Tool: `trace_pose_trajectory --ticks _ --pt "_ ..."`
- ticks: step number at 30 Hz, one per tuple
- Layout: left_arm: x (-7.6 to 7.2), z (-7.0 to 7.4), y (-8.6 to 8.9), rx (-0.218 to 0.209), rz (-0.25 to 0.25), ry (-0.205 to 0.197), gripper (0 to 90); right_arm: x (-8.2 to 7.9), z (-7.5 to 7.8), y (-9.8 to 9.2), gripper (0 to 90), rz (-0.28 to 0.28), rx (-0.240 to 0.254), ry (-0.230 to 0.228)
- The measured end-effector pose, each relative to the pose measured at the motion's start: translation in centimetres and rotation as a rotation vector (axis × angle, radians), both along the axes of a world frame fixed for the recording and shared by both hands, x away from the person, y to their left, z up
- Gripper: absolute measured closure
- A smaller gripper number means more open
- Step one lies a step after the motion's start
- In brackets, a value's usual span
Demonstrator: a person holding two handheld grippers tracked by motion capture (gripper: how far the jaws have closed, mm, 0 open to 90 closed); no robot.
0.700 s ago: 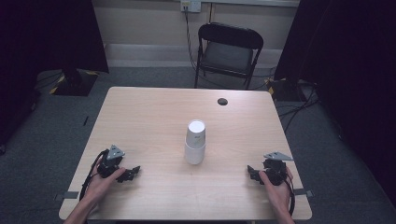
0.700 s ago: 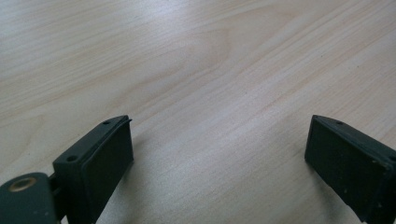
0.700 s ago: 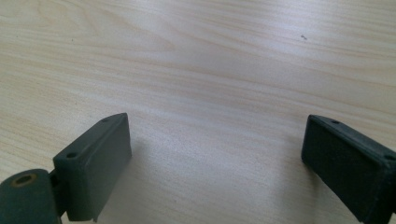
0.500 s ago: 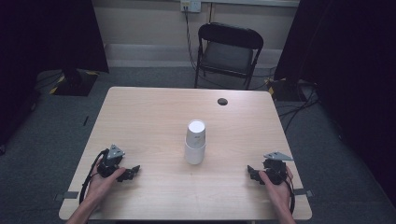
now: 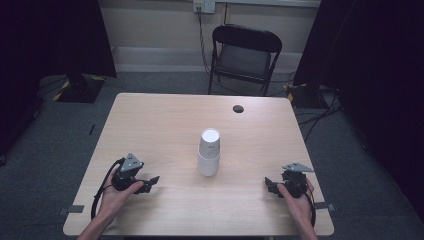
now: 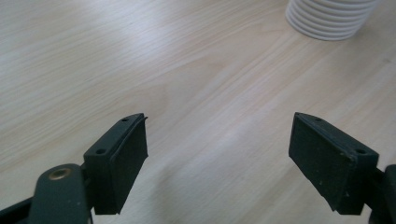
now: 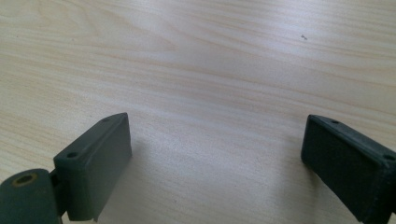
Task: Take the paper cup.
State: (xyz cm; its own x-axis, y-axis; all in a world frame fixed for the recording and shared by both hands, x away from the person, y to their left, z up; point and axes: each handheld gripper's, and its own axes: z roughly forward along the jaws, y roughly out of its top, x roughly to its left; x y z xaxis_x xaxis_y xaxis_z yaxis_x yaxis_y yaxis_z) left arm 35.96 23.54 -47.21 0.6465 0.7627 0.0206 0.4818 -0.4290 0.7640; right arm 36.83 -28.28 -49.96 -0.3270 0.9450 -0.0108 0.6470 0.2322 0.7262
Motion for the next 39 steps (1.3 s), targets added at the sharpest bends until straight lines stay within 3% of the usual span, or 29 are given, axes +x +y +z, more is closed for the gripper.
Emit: trace_pose_trajectory --ticks 4,7,10,11,13,15,21,24,34,39 --pt "-0.4 0.4 -0.5 -0.028 -0.029 0.003 22.7 0.0 0.0 0.0 8.1 0.005 0.0 0.0" --pt "-0.5 1.1 -0.6 -0.1 -0.023 -0.025 24.2 0.0 0.0 0.0 8.1 0.005 0.0 0.0" --pt "-0.5 1.9 -0.7 -0.113 -0.035 -0.051 24.5 0.0 0.0 0.0 8.1 0.006 0.0 -0.001" --pt "-0.5 2.2 -0.9 -0.135 -0.035 -0.074 24.5 0.0 0.0 0.0 8.1 0.006 0.0 -0.001" --pt "-0.3 2.7 -1.5 -0.161 -0.051 -0.077 25.5 0.0 0.0 0.0 8.1 0.007 0.0 -0.001" --pt "-0.3 3.0 -2.2 -0.143 -0.076 -0.09 25.5 0.0 0.0 0.1 8.1 0.008 0.0 -0.001" --pt "0.0 3.7 -3.4 -0.161 -0.123 -0.122 26.1 0.1 0.0 0.3 8.1 0.024 0.0 -0.001" --pt "0.5 4.0 -3.9 -0.191 -0.132 -0.104 26.2 0.1 0.0 0.4 8.1 0.026 0.0 -0.001" --pt "2.2 6.5 -5.9 -0.267 -0.146 -0.147 26.9 0.0 0.0 0.4 8.1 0.026 0.0 -0.001" --pt "2.9 7.1 -6.9 -0.321 -0.153 -0.142 25.8 0.1 0.0 0.4 8.1 0.026 0.0 -0.001"
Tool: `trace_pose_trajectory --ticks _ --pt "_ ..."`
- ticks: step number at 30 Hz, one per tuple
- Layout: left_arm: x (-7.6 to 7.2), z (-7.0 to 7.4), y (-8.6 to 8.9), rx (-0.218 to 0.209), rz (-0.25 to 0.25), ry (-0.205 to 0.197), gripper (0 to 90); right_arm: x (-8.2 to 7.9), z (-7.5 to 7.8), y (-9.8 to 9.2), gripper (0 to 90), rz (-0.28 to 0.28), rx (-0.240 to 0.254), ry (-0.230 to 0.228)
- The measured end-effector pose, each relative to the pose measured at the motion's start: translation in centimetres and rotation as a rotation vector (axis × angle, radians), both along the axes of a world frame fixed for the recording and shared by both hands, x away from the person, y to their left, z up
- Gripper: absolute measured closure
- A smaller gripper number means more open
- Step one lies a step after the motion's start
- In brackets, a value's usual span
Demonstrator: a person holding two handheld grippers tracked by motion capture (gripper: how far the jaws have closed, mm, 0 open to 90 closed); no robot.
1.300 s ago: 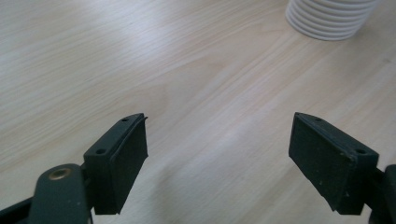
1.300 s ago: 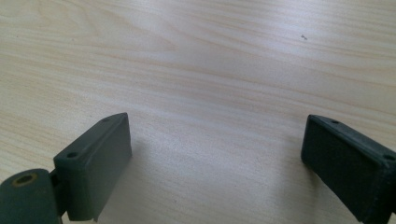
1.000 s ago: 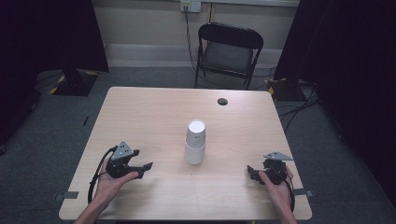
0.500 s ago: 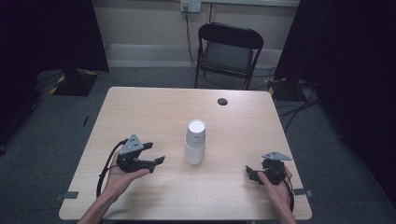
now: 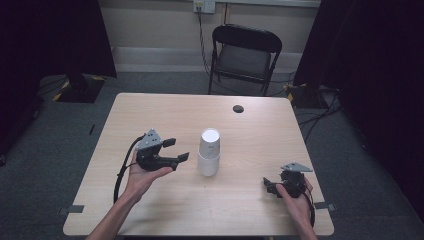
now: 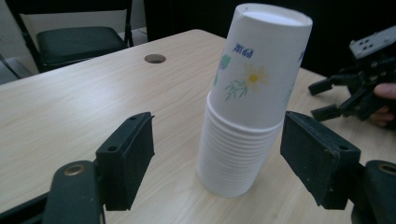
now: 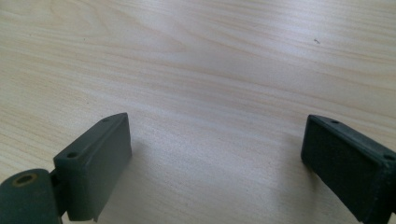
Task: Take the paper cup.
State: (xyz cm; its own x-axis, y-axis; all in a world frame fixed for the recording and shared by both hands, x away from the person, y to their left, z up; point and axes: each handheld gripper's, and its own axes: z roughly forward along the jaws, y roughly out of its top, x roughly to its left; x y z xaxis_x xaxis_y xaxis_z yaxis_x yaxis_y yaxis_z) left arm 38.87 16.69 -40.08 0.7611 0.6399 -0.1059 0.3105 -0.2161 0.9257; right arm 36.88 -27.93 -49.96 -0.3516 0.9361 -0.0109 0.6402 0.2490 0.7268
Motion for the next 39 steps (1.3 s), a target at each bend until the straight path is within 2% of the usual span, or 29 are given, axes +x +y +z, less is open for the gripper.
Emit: trace_pose_trajectory --ticks 1,5,12,15,19,20,22,23,24,25,27,28,33,35,39 --pt "0.1 0.0 -0.3 -0.01 -0.007 0.015 25.8 0.0 0.0 0.0 8.1 0.0 0.0 0.0" --pt "0.5 0.2 -1.7 -0.012 -0.033 0.012 25.8 0.0 0.0 0.0 8.1 0.0 0.0 0.0" --pt "1.6 1.3 -3.5 -0.015 -0.064 -0.01 21.5 0.0 0.0 0.0 8.1 0.0 0.0 0.0" --pt "2.1 1.5 -4.4 0.003 -0.081 -0.016 18.5 0.0 0.0 0.0 8.1 0.0 0.0 0.0" --pt "2.7 1.5 -5.5 0.009 -0.098 -0.006 17.7 0.0 0.0 0.0 8.1 0.0 0.0 0.0" --pt "2.9 1.5 -6.0 0.015 -0.118 0.003 16.4 0.0 0.0 0.0 8.1 0.0 0.0 0.0" --pt "3.0 1.4 -6.3 0.02 -0.115 -0.007 16.8 0.0 0.0 0.0 8.1 0.0 0.0 0.0" --pt "3.1 1.3 -6.6 0.007 -0.123 0.008 17.6 0.0 0.0 0.0 8.1 0.001 0.0 0.0" --pt "3.3 1.1 -7.0 0.015 -0.138 0.029 17.1 0.0 0.0 0.0 8.1 0.001 0.0 0.0" --pt "3.4 1.0 -7.3 0.032 -0.132 0.02 17.6 0.0 0.0 0.0 8.1 0.002 0.001 0.001" --pt "3.6 0.7 -7.9 0.028 -0.122 0.016 19.0 0.0 0.0 0.0 8.2 0.003 0.001 0.001" --pt "4.1 0.2 -8.4 0.056 -0.121 0.025 19.0 0.0 0.0 0.0 8.2 0.005 0.001 0.001" --pt "4.4 -0.4 -8.9 0.064 -0.113 0.041 19.8 0.0 0.0 0.0 8.2 0.007 0.002 0.001" --pt "4.3 -0.4 -9.2 0.104 -0.112 0.024 20.0 0.0 0.0 0.0 8.1 0.008 0.001 0.001" --pt "4.3 -0.3 -9.0 0.088 -0.107 0.015 24.8 0.0 0.0 0.0 8.2 0.008 0.001 0.001"
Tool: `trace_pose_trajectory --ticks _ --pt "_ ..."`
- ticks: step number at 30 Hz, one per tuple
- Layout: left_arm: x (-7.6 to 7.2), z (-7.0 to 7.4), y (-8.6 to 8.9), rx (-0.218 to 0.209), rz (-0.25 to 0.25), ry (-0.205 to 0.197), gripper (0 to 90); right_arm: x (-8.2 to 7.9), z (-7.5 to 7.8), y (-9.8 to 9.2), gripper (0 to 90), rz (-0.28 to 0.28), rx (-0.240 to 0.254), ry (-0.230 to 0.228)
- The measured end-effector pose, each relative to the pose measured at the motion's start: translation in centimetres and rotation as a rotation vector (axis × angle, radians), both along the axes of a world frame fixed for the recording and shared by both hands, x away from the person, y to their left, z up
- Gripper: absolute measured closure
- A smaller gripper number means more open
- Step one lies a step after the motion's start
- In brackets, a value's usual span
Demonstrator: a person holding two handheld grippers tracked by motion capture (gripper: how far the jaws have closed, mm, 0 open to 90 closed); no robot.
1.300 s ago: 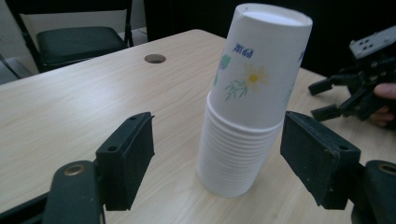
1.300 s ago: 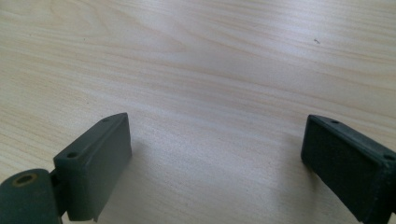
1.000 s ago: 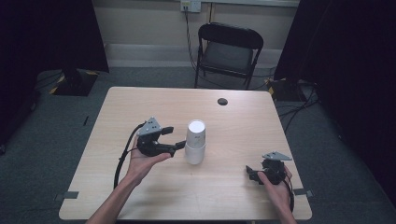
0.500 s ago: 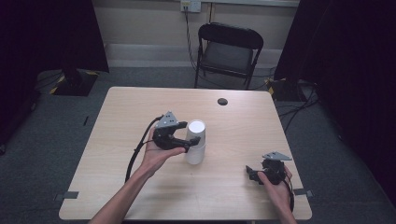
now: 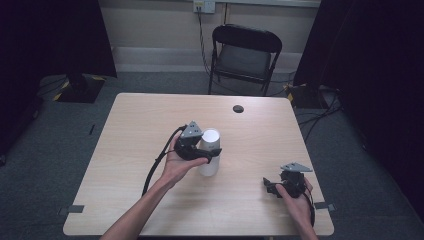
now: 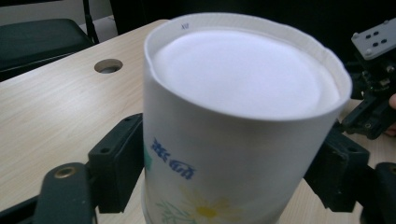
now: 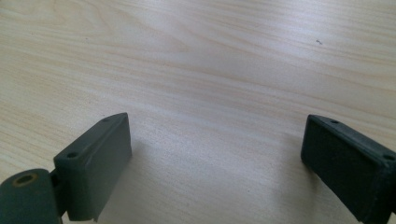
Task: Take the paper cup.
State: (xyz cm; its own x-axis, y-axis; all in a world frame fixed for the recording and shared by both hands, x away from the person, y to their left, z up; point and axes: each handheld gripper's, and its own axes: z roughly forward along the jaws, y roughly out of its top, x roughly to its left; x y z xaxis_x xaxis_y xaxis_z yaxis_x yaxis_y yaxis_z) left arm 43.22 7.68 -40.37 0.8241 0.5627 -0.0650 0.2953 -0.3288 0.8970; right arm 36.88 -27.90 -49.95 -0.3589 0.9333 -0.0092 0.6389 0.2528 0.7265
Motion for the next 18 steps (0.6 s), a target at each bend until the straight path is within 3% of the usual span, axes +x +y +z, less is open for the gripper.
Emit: trace_pose_trajectory --ticks 2,9,18 --pt "0.1 -0.1 0.1 -0.004 -0.004 0.016 26.2 0.0 0.0 0.0 8.2 0.0 0.0 0.0" --pt "0.1 0.1 0.2 -0.004 0.003 0.015 27.1 0.0 0.0 0.0 8.2 0.0 0.0 0.0" --pt "0.0 1.2 0.6 -0.017 0.008 0.031 28.1 0.0 0.0 0.0 8.2 0.0 0.0 0.0"
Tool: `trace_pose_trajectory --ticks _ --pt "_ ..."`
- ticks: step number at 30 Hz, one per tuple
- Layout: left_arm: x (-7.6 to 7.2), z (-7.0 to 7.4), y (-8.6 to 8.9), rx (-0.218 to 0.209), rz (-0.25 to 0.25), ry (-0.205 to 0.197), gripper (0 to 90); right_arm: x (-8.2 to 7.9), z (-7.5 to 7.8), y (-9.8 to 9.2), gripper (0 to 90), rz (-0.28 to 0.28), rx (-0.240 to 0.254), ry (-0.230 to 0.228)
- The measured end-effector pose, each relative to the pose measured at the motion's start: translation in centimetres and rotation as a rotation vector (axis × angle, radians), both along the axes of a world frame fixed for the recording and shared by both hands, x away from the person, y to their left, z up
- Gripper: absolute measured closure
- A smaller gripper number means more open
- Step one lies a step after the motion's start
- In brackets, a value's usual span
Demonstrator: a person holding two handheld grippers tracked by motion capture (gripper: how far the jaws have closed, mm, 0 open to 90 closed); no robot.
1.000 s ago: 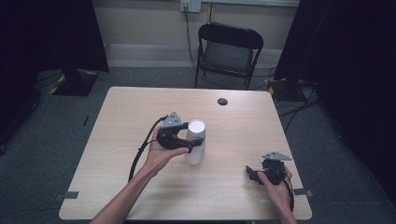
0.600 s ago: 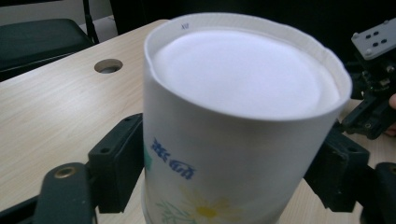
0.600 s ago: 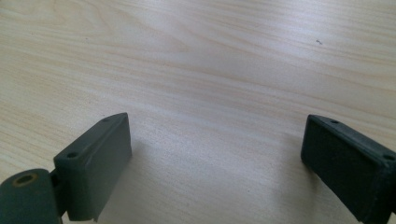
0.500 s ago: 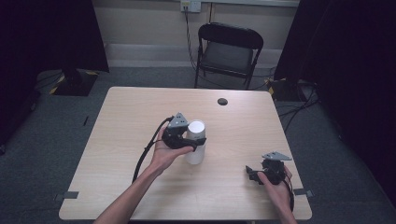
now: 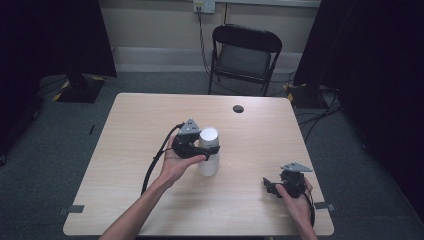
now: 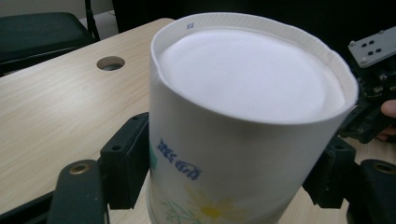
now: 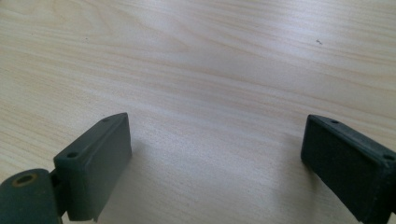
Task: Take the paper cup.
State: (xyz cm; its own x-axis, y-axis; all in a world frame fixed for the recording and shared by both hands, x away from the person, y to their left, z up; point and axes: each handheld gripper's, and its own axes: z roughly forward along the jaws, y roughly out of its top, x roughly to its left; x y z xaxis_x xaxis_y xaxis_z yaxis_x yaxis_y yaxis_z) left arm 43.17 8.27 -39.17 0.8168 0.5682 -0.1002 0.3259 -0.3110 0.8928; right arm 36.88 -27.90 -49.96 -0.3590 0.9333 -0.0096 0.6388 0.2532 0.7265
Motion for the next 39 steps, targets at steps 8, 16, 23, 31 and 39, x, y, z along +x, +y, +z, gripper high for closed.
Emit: trace_pose_trajectory --ticks 8,16,23,31,39 --pt "-0.2 1.6 0.5 -0.023 0.003 -0.021 28.5 0.0 0.0 0.0 8.2 0.0 0.0 0.0" --pt "-0.2 2.9 0.6 -0.063 -0.011 -0.009 29.3 0.0 0.0 0.0 8.2 0.0 0.0 0.0" --pt "-0.1 3.7 0.6 -0.065 -0.003 -0.024 29.7 0.0 0.0 0.0 8.1 0.0 0.0 0.0" --pt "-0.4 4.9 0.6 -0.07 -0.001 -0.052 31.2 0.0 0.0 0.0 8.1 0.0 0.0 0.0" --pt "-1.4 6.3 1.3 -0.079 -0.013 -0.093 32.1 0.0 0.0 0.0 8.1 0.0 0.0 0.0"
